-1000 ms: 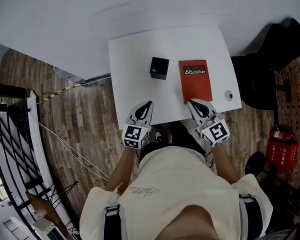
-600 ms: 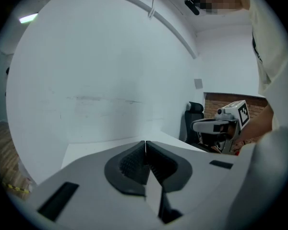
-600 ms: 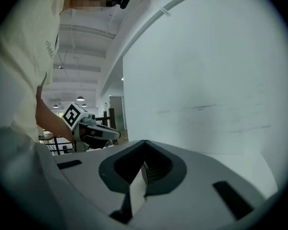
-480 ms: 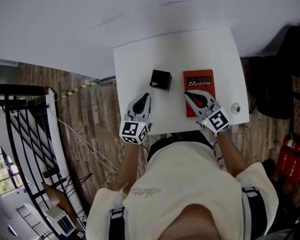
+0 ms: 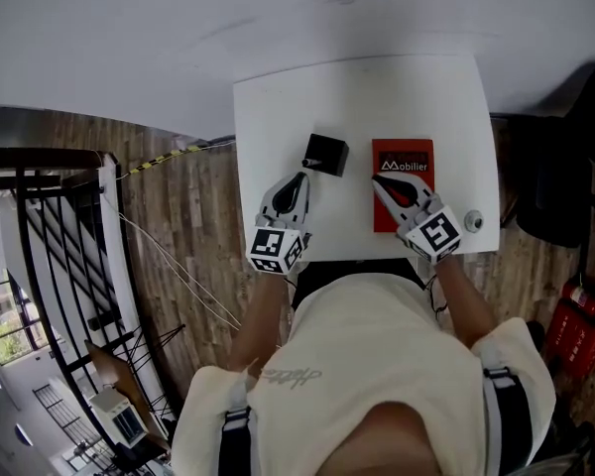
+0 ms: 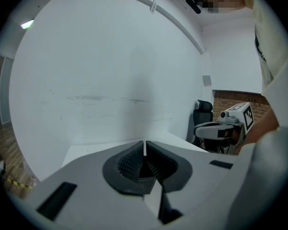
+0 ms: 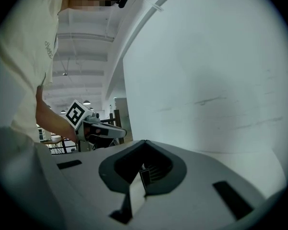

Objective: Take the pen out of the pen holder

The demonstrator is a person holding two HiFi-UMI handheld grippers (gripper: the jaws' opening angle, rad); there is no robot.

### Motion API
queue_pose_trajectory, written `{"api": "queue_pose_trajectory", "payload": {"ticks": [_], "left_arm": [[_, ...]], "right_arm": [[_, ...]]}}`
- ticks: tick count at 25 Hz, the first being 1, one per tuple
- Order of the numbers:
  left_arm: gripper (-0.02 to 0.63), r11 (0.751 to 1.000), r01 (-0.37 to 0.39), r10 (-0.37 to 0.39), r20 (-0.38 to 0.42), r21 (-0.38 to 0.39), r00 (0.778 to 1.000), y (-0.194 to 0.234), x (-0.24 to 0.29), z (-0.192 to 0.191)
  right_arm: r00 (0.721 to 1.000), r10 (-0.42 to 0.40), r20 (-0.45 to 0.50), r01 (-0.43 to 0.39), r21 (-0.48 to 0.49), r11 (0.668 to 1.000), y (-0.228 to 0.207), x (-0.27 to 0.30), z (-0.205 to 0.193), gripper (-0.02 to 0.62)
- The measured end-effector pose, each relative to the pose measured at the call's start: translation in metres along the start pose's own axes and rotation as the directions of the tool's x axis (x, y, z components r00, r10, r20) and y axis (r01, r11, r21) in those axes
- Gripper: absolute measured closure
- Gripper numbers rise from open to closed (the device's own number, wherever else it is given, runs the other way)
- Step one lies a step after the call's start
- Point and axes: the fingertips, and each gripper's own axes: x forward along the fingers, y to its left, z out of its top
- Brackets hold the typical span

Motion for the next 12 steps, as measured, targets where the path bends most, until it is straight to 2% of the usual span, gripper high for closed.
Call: {"api": "queue_pose_trajectory", "payload": {"ticks": [9, 12], "left_arm": [[0.58, 0.998, 0.054, -0.055, -0.044, -0.032, 0.998, 0.016, 0.003, -0.016], [0.516, 0.996, 0.081, -0.084, -0.056, -0.041, 0.995, 0.02, 0.009, -0.022]], "right_arm": [[0.998, -0.061, -0.024, 0.062, 0.022, 0.998, 0.011, 0.002, -0.002, 0.589], [0.995, -0.091, -0.039, 0.091, 0.017, 0.996, 0.013, 0.002, -0.003, 0.589]]}}
